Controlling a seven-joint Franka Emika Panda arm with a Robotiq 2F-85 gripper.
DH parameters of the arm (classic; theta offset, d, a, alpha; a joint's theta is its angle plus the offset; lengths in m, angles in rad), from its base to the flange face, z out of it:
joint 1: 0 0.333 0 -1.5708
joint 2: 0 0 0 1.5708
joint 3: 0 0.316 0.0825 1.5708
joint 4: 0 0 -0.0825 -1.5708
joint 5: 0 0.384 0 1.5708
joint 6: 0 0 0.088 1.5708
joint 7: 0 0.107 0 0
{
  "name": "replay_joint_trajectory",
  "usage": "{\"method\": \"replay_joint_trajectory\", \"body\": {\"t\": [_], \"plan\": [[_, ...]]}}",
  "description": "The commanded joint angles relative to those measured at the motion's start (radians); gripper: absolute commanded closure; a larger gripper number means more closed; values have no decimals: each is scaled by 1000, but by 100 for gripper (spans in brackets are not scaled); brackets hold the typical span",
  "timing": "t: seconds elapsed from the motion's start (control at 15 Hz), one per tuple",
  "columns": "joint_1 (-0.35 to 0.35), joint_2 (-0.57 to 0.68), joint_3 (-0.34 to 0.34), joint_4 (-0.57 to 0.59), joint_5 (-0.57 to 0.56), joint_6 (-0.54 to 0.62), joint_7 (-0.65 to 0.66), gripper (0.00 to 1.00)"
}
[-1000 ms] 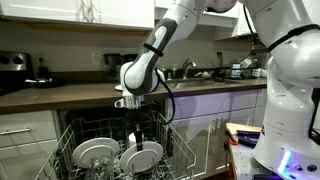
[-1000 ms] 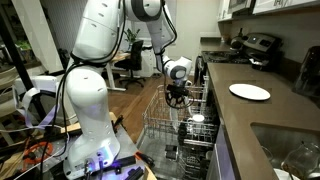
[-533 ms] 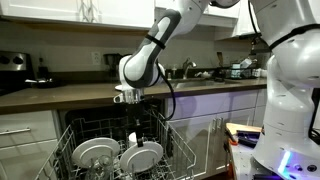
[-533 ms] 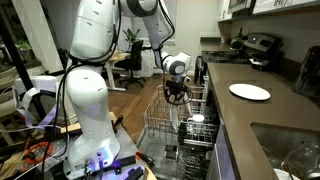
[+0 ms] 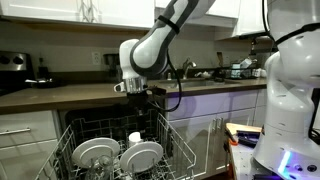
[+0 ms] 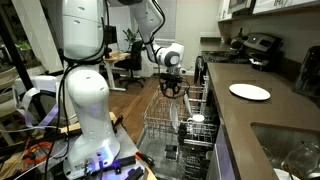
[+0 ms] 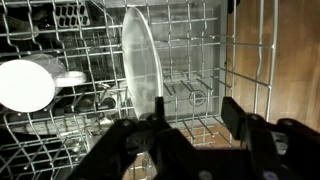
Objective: Take the white plate on the top and put it behind the white cup in the dishwasher
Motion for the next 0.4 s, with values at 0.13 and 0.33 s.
{"method": "replay_joint_trajectory", "body": {"t": [0.13,0.33], "plan": [[33,-59,-7,-36,-23,-3,51,24],[36,-74,-9,-48,-24,-3,54,13]]}}
